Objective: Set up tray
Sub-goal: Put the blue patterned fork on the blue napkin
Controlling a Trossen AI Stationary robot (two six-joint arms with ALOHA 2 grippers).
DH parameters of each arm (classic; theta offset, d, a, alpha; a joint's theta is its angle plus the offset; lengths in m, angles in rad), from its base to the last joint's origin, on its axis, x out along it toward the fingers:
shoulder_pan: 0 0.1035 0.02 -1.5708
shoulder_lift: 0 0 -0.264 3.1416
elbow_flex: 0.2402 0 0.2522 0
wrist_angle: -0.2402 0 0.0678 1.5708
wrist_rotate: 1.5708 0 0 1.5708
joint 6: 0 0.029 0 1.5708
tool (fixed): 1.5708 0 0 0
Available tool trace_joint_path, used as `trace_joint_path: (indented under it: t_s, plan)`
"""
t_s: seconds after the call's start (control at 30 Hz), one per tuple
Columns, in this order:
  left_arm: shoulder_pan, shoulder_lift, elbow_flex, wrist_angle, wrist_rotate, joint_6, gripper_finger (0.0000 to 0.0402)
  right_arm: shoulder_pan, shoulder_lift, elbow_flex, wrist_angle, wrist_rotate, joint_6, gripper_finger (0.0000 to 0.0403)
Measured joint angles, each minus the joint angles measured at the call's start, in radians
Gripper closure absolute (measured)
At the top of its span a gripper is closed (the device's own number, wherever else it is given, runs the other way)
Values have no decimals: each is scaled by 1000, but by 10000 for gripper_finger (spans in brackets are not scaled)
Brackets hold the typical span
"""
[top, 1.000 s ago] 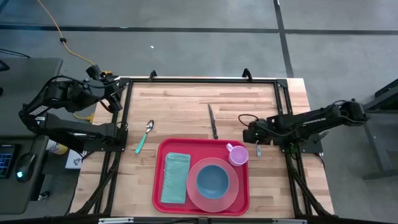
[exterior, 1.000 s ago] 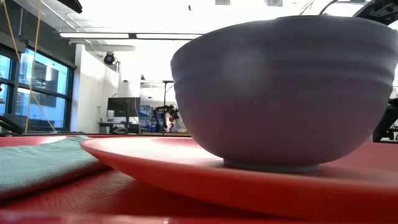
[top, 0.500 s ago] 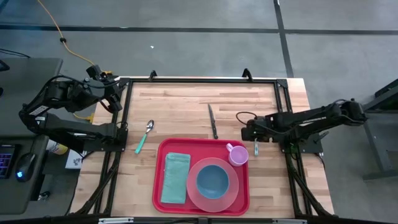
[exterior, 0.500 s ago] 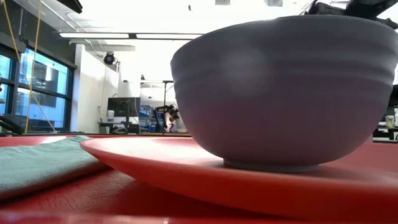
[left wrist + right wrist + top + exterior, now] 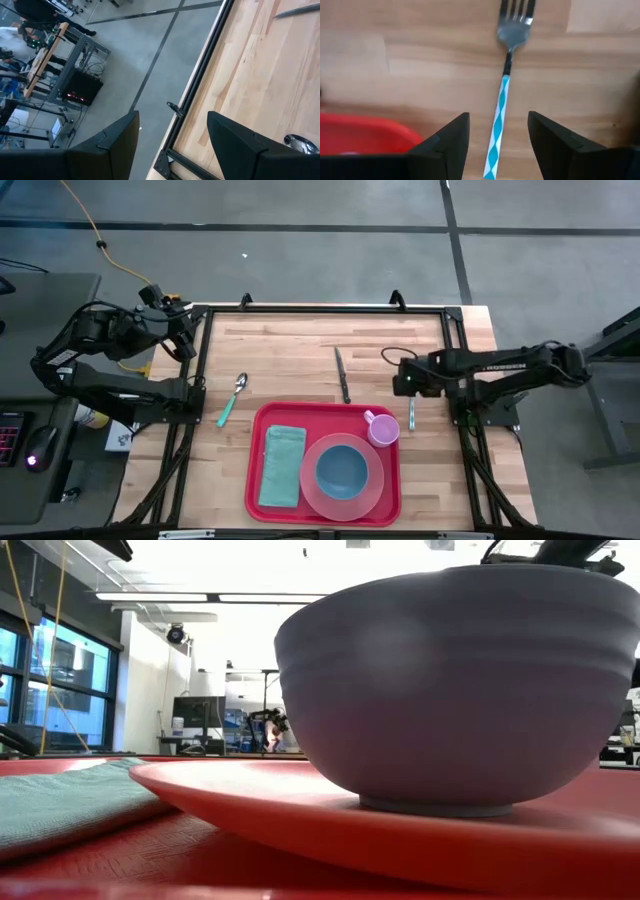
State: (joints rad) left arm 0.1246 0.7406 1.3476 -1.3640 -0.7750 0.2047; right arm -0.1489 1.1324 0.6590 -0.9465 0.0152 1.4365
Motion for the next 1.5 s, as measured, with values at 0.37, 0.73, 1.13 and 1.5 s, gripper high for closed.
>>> trace_joint_path:
  t_s: [0.37,0.73,1.13,1.5]
  plan:
    - [0,0,0,0,2,0,137,-129,12,0,-1,-16,-108,222]
    - [0,0,0,0,2,17,137,-133,112,0,51,-73,-139,222]
    - [0,0,0,0,7,29,137,-132,164,0,53,-126,-137,222]
    - [0,0,0,0,7,37,137,-132,164,-23,65,-153,-126,222]
